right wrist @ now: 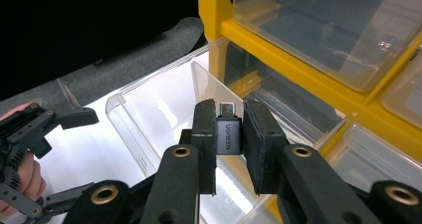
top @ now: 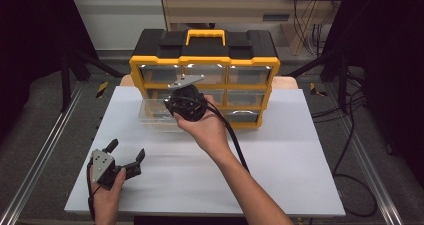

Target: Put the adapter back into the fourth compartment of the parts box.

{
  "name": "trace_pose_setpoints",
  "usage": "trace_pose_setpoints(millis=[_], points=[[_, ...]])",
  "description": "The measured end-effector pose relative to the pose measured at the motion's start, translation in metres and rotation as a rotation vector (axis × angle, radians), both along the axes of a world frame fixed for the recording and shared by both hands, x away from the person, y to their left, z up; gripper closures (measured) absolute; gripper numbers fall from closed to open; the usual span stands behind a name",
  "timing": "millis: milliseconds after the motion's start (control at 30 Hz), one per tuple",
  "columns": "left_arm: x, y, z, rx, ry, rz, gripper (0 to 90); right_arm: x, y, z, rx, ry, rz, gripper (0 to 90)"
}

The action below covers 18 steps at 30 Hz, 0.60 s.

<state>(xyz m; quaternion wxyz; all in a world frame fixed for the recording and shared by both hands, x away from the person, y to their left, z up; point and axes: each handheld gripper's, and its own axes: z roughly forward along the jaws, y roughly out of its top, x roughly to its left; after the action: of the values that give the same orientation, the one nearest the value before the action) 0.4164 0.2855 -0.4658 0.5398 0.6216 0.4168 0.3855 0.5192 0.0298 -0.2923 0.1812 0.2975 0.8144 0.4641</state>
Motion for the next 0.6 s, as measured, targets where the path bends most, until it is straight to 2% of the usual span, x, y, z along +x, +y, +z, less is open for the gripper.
trace_pose_setpoints(millis=[600], points=[[0.0,-0.0002,0.0001,0.0,0.0,-0.001,1.5,-0.0003,0.0015,0.0016,0.006,-0.004,0.001,74.5]])
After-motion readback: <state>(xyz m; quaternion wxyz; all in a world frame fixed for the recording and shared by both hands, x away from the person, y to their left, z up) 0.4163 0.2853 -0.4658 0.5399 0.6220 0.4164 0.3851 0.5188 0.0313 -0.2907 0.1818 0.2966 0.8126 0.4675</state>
